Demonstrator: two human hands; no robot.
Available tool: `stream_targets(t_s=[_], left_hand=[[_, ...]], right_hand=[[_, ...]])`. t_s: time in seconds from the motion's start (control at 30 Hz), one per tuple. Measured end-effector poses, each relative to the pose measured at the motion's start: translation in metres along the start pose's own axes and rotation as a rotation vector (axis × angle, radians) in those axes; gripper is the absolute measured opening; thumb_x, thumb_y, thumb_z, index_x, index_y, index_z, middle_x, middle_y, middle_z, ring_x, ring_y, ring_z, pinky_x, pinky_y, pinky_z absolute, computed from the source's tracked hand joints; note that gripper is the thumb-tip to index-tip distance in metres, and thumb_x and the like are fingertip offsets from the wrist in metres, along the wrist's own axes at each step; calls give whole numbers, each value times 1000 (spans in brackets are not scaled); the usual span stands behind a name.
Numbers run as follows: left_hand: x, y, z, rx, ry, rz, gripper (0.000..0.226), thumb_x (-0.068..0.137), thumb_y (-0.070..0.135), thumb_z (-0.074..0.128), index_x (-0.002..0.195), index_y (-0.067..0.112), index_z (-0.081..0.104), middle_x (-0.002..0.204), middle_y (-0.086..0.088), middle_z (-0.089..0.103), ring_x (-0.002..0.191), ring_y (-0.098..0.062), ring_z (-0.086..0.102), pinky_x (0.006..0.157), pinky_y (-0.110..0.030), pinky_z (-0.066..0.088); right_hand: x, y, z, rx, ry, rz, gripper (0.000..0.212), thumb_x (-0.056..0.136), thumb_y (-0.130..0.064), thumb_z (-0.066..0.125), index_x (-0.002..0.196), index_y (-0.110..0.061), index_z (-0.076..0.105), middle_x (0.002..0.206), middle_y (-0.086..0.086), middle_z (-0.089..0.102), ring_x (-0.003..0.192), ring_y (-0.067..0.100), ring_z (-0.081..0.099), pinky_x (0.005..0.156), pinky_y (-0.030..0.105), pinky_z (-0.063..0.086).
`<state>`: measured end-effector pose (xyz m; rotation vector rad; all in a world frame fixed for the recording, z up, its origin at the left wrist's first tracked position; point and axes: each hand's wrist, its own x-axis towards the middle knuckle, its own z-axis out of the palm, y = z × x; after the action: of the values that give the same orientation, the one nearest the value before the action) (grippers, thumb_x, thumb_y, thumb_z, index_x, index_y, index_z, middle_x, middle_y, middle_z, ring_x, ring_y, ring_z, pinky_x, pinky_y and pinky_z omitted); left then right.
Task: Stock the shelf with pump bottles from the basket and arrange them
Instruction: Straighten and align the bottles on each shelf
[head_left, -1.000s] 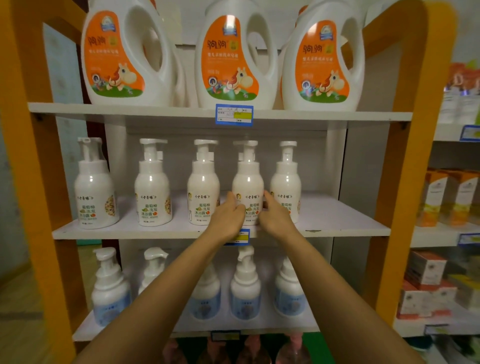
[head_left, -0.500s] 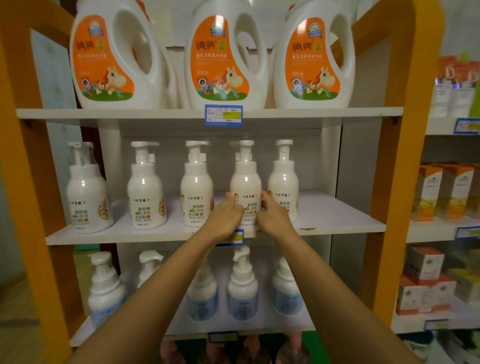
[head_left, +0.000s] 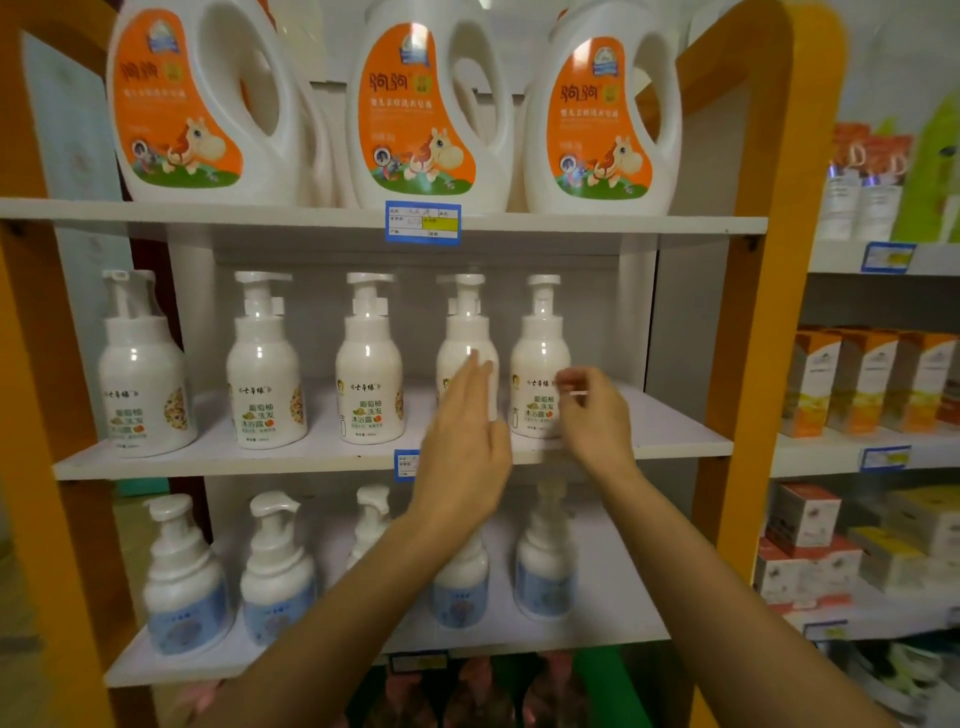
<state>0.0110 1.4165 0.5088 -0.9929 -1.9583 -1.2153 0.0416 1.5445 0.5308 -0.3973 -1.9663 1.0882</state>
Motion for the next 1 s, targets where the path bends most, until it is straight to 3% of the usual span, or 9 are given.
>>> stream_targets(t_s=[0.13, 0.2, 0.3, 0.4, 0.57, 0.83, 1.0], left_hand=[[14, 18, 26, -127, -210, -161, 35, 89, 9, 41, 123, 9, 39, 123, -14, 52, 104, -22, 51, 85, -29, 42], [26, 18, 36, -141, -250, -260, 28, 89, 9, 40, 117, 5, 40, 118, -17, 52, 97, -24, 52, 78, -33, 43], [36, 13, 46, -134, -260, -331, 25, 91, 9, 39, 114, 1, 39, 116, -20, 53, 89, -23, 50, 68, -26, 37], [42, 7, 51, -87, -321, -360, 28, 93, 10, 36, 119, 0, 39, 119, -21, 53, 99, -30, 54, 73, -29, 38], [42, 3, 56, -47, -353, -339, 30, 94, 14, 36, 121, 3, 39, 121, -18, 54, 100, -26, 54, 76, -29, 37], [41, 11, 66, -36, -381, -317, 40, 94, 13, 33, 132, 2, 26, 129, -20, 52, 111, -34, 53, 91, -38, 43], [42, 8, 69, 11, -404, -286, 40, 93, 13, 32, 132, 3, 26, 124, -21, 55, 107, -35, 55, 88, -39, 44]], right_hand=[[6, 11, -9, -13, -160, 74, 45, 90, -2, 42, 134, -9, 37, 139, 12, 44, 122, 27, 49, 102, 41, 43], [5, 15, -10, 6, -245, 75, 48, 89, 2, 42, 135, -11, 36, 138, 12, 48, 119, 27, 51, 99, 43, 46], [10, 16, -13, -37, -294, 71, 51, 87, 3, 42, 134, -16, 36, 133, 13, 52, 117, 27, 51, 95, 44, 48], [15, 15, -14, -139, -343, 54, 57, 86, 3, 41, 137, -22, 33, 128, 15, 55, 116, 33, 53, 97, 48, 46], [17, 21, -18, -186, -358, 21, 59, 86, 5, 39, 139, -20, 31, 129, 16, 55, 115, 32, 53, 96, 38, 44], [22, 27, -24, -187, -342, 30, 49, 87, 2, 42, 133, -17, 38, 125, 17, 57, 111, 32, 55, 97, 45, 47], [24, 31, -21, -225, -315, 15, 45, 90, -4, 44, 133, -15, 36, 125, 16, 58, 111, 33, 55, 96, 46, 47]])
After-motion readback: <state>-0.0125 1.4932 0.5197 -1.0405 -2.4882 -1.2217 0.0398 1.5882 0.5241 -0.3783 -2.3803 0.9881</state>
